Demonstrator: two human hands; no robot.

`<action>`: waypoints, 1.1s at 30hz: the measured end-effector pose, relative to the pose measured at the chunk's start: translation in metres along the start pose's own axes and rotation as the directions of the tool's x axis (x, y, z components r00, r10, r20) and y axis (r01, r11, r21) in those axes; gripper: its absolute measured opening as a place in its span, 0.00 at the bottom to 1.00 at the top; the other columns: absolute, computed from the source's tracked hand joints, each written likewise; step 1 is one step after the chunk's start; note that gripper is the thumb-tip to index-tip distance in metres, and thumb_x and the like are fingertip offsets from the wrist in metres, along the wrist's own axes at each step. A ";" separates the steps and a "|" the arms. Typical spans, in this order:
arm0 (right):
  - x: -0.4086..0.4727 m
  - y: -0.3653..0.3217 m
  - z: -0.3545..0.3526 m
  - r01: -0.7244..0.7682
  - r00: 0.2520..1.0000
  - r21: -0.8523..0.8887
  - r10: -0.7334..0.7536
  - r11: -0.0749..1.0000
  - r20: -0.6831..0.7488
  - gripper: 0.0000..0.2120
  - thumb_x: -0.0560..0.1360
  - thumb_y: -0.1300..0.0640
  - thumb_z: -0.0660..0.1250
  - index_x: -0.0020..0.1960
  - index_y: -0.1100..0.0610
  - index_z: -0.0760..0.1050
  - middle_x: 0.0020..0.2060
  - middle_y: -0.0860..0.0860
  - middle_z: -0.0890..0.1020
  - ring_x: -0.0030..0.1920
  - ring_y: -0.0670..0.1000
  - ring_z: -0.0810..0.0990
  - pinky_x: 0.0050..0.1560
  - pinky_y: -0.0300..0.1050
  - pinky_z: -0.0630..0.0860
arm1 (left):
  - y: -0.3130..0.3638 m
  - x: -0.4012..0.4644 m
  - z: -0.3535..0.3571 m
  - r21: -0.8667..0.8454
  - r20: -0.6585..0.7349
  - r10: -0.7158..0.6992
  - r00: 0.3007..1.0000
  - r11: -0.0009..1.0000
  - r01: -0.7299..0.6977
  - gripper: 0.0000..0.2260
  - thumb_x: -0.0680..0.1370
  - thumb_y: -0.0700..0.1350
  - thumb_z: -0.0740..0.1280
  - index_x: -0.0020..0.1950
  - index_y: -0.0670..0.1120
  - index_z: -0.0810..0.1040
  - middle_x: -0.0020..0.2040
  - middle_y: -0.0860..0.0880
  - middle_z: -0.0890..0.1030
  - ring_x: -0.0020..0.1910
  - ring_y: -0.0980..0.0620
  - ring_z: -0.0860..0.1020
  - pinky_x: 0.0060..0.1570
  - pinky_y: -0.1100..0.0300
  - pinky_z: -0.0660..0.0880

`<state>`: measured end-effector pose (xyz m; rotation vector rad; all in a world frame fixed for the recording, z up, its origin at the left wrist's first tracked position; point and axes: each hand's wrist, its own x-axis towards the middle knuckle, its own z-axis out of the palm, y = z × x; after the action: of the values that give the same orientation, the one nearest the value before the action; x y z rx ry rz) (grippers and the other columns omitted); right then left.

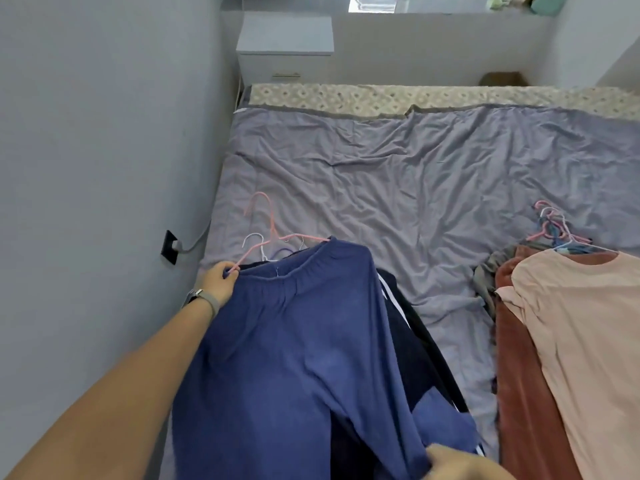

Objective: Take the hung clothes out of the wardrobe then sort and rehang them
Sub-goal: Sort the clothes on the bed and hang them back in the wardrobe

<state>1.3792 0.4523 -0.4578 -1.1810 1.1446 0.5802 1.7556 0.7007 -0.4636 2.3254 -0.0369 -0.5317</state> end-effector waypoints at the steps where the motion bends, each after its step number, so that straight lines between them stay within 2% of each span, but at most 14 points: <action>1: 0.000 0.010 0.005 0.116 0.992 0.010 -0.116 0.993 0.053 0.22 0.66 0.40 0.70 0.44 0.59 0.80 0.41 0.57 0.80 0.49 0.60 0.79 0.45 0.47 0.73 | -0.002 0.008 0.005 0.015 0.008 -0.006 1.000 1.000 0.006 0.10 0.79 0.36 0.61 0.56 0.35 0.76 0.56 0.35 0.78 0.56 0.40 0.75 0.53 0.58 0.67; 3: 0.001 0.021 0.028 0.170 0.981 -0.044 -0.164 0.985 0.105 0.19 0.78 0.53 0.63 0.42 0.70 0.78 0.52 0.69 0.78 0.58 0.65 0.75 0.54 0.52 0.72 | -0.003 0.022 0.014 0.087 0.065 0.002 0.998 0.996 -0.007 0.10 0.78 0.36 0.61 0.57 0.35 0.77 0.56 0.36 0.78 0.55 0.41 0.75 0.52 0.59 0.67; 5: 0.027 0.023 0.020 0.384 0.922 -0.061 -0.386 0.921 -0.014 0.17 0.82 0.58 0.56 0.62 0.71 0.72 0.66 0.67 0.69 0.70 0.64 0.66 0.67 0.52 0.64 | -0.008 0.033 0.020 0.175 0.122 0.010 0.992 0.984 -0.031 0.11 0.78 0.37 0.63 0.59 0.37 0.76 0.57 0.37 0.78 0.55 0.41 0.75 0.52 0.60 0.67; 6: 0.030 0.029 0.024 0.274 0.939 0.006 -0.269 0.962 0.214 0.14 0.80 0.61 0.61 0.63 0.68 0.73 0.65 0.64 0.72 0.69 0.64 0.69 0.67 0.51 0.67 | -0.013 0.040 0.023 0.248 0.125 0.017 0.992 0.968 -0.047 0.13 0.77 0.38 0.64 0.61 0.40 0.75 0.59 0.38 0.77 0.57 0.40 0.74 0.54 0.57 0.69; 8: 0.045 0.044 0.002 0.049 0.996 0.175 -0.062 0.983 0.071 0.14 0.73 0.66 0.69 0.59 0.66 0.77 0.54 0.66 0.81 0.57 0.65 0.79 0.59 0.58 0.74 | -0.021 0.043 0.026 0.483 0.090 0.005 0.996 0.874 -0.048 0.20 0.76 0.44 0.66 0.67 0.44 0.71 0.64 0.38 0.73 0.62 0.38 0.72 0.60 0.49 0.69; 10: 0.045 0.050 -0.007 0.044 0.985 0.168 -0.015 0.985 -0.171 0.18 0.70 0.63 0.73 0.59 0.61 0.76 0.50 0.62 0.83 0.51 0.62 0.82 0.52 0.59 0.79 | -0.024 0.031 0.036 0.561 0.020 -0.014 1.000 0.828 0.000 0.23 0.76 0.47 0.66 0.70 0.43 0.67 0.66 0.37 0.71 0.65 0.37 0.69 0.64 0.45 0.67; 12: 0.035 0.050 0.000 -0.044 0.981 0.134 0.068 0.990 -0.181 0.21 0.69 0.56 0.75 0.59 0.57 0.72 0.52 0.56 0.81 0.50 0.57 0.81 0.42 0.51 0.80 | -0.018 -0.001 0.051 0.448 -0.062 0.001 0.998 0.894 0.027 0.23 0.76 0.43 0.66 0.69 0.40 0.67 0.66 0.37 0.71 0.65 0.37 0.68 0.64 0.44 0.66; 15: 0.009 0.059 0.007 -0.208 0.978 -0.104 0.209 0.973 0.000 0.21 0.67 0.48 0.77 0.55 0.53 0.73 0.46 0.51 0.81 0.44 0.49 0.78 0.35 0.40 0.75 | -0.017 -0.080 0.080 0.136 -0.066 0.044 0.997 0.990 -0.035 0.17 0.75 0.36 0.65 0.63 0.37 0.73 0.62 0.38 0.75 0.62 0.39 0.72 0.62 0.48 0.68; 17: -0.001 0.074 0.009 -0.197 0.975 -0.229 0.215 0.953 0.058 0.24 0.63 0.47 0.78 0.56 0.52 0.77 0.43 0.51 0.80 0.41 0.47 0.77 0.35 0.38 0.72 | -0.031 -0.140 0.105 0.027 0.051 0.020 0.998 0.999 -0.021 0.12 0.74 0.34 0.65 0.58 0.36 0.75 0.56 0.38 0.77 0.57 0.41 0.75 0.59 0.53 0.70; 21: -0.008 0.100 0.021 -0.142 0.990 -0.181 0.136 0.973 -0.047 0.18 0.73 0.60 0.68 0.62 0.51 0.72 0.51 0.52 0.79 0.40 0.45 0.75 0.34 0.36 0.71 | -0.066 -0.251 0.156 0.208 0.361 -0.133 0.923 0.976 0.059 0.17 0.74 0.45 0.68 0.62 0.42 0.73 0.58 0.43 0.77 0.59 0.44 0.75 0.58 0.58 0.69; 23: -0.012 0.109 0.022 -0.098 0.991 -0.222 0.075 0.970 -0.111 0.16 0.73 0.61 0.66 0.61 0.54 0.75 0.48 0.49 0.79 0.37 0.43 0.74 0.33 0.34 0.70 | -0.078 -0.290 0.173 0.400 0.390 -0.185 0.902 0.917 0.015 0.27 0.74 0.54 0.66 0.71 0.48 0.63 0.66 0.48 0.69 0.65 0.47 0.69 0.61 0.58 0.67; 25: -0.020 0.117 0.019 -0.091 0.992 -0.230 0.068 0.969 -0.106 0.13 0.73 0.60 0.64 0.57 0.53 0.75 0.44 0.48 0.79 0.37 0.44 0.75 0.32 0.35 0.71 | -0.088 -0.310 0.181 0.546 0.310 -0.346 0.885 0.827 0.133 0.30 0.75 0.57 0.64 0.72 0.51 0.56 0.69 0.48 0.64 0.67 0.45 0.66 0.62 0.54 0.67; 29: -0.040 0.139 -0.008 -0.032 0.999 -0.211 0.023 0.977 -0.043 0.09 0.75 0.60 0.62 0.53 0.51 0.75 0.40 0.48 0.77 0.38 0.46 0.73 0.31 0.37 0.72 | -0.103 -0.330 0.185 0.483 0.268 -0.481 0.835 0.817 0.316 0.09 0.78 0.52 0.60 0.47 0.47 0.72 0.56 0.44 0.78 0.56 0.43 0.76 0.56 0.53 0.73; 33: -0.074 0.176 -0.063 -0.011 0.998 -0.246 -0.003 0.969 -0.056 0.08 0.75 0.60 0.62 0.50 0.49 0.75 0.39 0.49 0.77 0.38 0.47 0.74 0.31 0.37 0.71 | -0.085 -0.379 0.200 0.395 0.257 -0.448 0.856 0.857 0.330 0.17 0.79 0.44 0.60 0.29 0.47 0.66 0.36 0.46 0.73 0.39 0.47 0.75 0.46 0.55 0.73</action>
<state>1.1786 0.4668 -0.4597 -1.4147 1.1459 0.7117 1.3216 0.6978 -0.5114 2.5546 0.2102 -1.2245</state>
